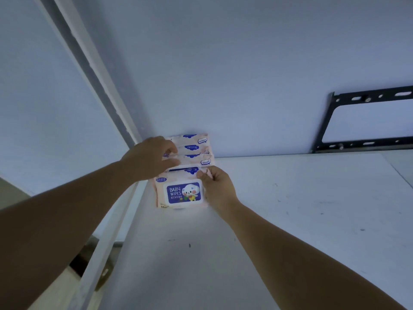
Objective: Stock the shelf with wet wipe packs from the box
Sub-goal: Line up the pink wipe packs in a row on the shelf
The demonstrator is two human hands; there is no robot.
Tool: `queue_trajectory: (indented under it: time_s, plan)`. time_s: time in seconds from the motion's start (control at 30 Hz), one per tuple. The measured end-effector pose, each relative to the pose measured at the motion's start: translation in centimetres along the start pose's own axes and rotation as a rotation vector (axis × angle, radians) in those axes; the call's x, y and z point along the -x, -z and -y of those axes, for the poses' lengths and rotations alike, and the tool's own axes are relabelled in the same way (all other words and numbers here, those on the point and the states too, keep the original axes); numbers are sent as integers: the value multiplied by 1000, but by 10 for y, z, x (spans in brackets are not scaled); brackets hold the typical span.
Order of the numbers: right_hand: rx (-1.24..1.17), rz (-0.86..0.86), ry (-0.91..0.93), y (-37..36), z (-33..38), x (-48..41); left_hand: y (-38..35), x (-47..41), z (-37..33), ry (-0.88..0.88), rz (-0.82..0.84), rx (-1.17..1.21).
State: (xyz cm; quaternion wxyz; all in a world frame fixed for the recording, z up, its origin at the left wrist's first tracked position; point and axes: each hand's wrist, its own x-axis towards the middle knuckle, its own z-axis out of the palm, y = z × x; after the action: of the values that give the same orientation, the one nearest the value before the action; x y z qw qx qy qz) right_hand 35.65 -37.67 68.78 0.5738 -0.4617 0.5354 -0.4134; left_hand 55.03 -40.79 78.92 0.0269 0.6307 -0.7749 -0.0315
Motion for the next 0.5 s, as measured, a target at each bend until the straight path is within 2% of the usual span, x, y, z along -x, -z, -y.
queue_trajectory:
  time_s: [0.07,0.17,0.23,0.33,0.5]
  plan:
    - [23,11,-8,4,4,-1,-2,13,-8,-31,17,119]
    - [122,33,4,13,9,-5,-12,29,-23,-131,139,-19]
    - [202,54,10,20,15,-4,-21,31,-25,-166,114,-103]
    - [275,88,39,36,18,-1,-27,29,-22,-149,64,-104]
    - [363,23,64,80,20,17,-29,25,-25,-150,40,-236]
